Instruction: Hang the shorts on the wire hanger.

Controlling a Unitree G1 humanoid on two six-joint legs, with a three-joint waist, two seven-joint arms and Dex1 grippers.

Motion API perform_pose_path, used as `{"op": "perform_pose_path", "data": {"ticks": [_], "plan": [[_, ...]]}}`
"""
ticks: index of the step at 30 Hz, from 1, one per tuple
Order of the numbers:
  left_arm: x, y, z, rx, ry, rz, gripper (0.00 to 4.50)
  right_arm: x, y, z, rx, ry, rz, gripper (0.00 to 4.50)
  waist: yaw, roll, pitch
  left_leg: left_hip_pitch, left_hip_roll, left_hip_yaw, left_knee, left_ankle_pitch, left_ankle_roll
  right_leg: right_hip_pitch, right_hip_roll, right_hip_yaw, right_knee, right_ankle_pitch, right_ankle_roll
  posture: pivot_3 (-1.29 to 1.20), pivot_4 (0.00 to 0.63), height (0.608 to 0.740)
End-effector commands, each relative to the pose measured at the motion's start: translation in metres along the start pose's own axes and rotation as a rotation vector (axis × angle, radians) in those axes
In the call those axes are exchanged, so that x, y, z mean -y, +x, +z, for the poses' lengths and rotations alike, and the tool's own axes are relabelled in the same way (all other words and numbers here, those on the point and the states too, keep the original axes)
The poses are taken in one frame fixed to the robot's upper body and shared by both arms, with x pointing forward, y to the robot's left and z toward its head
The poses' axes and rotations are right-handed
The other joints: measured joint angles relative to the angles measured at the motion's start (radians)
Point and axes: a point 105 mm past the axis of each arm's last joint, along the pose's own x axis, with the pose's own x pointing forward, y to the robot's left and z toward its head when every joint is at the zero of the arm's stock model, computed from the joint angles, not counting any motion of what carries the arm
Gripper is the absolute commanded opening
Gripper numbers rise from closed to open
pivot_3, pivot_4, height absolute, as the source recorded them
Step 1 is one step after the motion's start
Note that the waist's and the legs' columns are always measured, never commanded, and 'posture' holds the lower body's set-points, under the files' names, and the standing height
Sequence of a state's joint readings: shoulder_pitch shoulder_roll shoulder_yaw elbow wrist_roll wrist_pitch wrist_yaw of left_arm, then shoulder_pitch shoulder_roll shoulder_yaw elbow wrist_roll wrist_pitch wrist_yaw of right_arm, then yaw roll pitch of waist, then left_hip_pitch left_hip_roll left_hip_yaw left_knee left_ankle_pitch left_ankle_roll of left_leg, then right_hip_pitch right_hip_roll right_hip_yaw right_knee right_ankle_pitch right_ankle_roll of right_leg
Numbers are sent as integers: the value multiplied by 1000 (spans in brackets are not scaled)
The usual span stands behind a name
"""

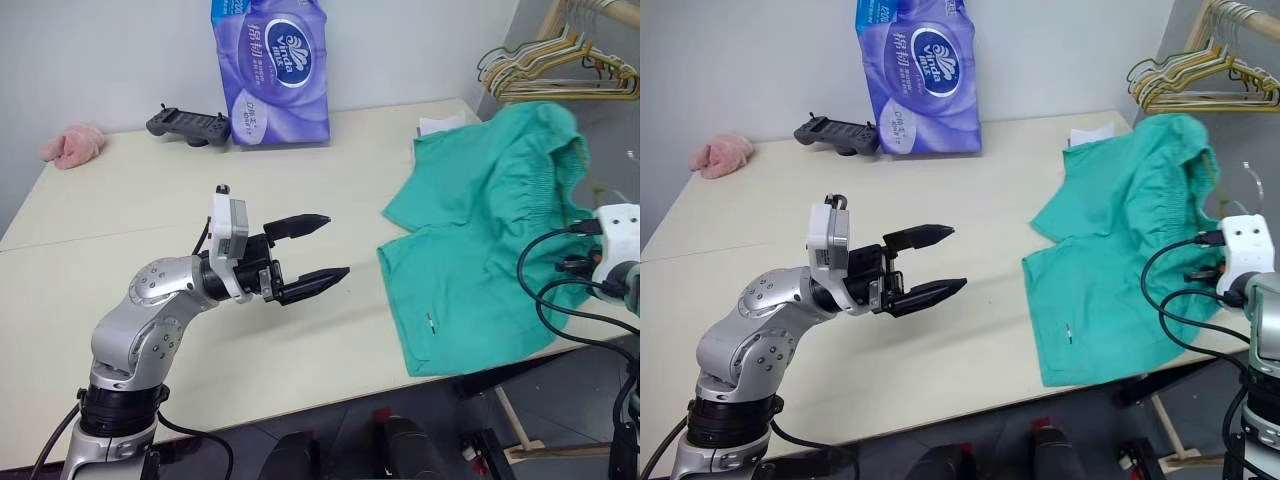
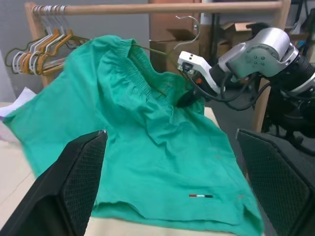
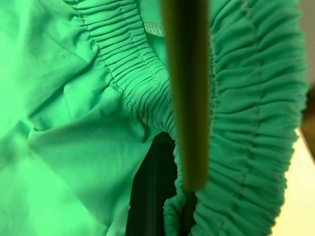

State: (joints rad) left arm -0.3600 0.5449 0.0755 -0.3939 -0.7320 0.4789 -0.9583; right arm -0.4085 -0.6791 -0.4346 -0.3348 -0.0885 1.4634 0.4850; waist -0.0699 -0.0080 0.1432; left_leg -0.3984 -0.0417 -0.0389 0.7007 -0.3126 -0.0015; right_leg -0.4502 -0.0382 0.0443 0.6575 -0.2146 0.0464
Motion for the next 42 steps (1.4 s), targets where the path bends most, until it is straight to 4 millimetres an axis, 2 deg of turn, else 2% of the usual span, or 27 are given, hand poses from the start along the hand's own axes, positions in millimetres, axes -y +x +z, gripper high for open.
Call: {"op": "perform_pose_path", "data": {"ticks": [1,4,11,15,19,24,31,39,42], "plan": [[7,13,13,46,20,-39,4470,35,-17,0,24,110,-192,0,-6,1,-1,0,0,0,0,0,0,0,0,0,0,0,0,-260,131,740],[6,16,8,44,17,-50,4470,48,-23,-12,-28,190,-283,0,-20,4,-3,0,0,0,-1,0,0,1,0,0,0,0,0,-274,130,740],[5,17,-1,38,26,-70,4470,76,-39,-8,15,312,-435,0,-71,8,-6,1,0,0,-3,-1,2,2,2,0,0,0,0,-281,131,740],[7,18,-5,41,35,-72,4470,96,-47,-10,19,422,-549,0,-87,9,-6,7,0,0,-3,-3,5,8,3,1,-2,-2,1,-280,128,740],[9,20,-6,50,37,-70,4470,105,-51,-3,30,518,-611,0,-100,11,-7,9,-1,1,-3,-3,6,10,3,2,-3,-2,2,-282,126,740],[8,23,-6,58,47,-69,4470,110,-47,21,37,603,-579,0,-116,14,-9,9,-1,2,-3,-3,6,10,3,3,-3,-3,2,-278,122,740],[9,22,-7,58,55,-65,4470,126,-50,36,9,677,-567,0,-126,16,-10,10,-1,1,-5,-4,6,11,3,3,-5,-3,2,-271,123,740],[9,22,-7,57,59,-71,4470,168,-58,45,31,678,-654,0,-126,21,-12,10,-1,3,-5,-6,10,13,4,3,-10,-3,3,-275,127,740],[9,23,-8,54,60,-75,4470,176,-56,43,14,683,-669,0,-126,21,-12,10,-1,4,-6,-6,10,13,4,5,-10,-3,3,-278,130,740]]}}
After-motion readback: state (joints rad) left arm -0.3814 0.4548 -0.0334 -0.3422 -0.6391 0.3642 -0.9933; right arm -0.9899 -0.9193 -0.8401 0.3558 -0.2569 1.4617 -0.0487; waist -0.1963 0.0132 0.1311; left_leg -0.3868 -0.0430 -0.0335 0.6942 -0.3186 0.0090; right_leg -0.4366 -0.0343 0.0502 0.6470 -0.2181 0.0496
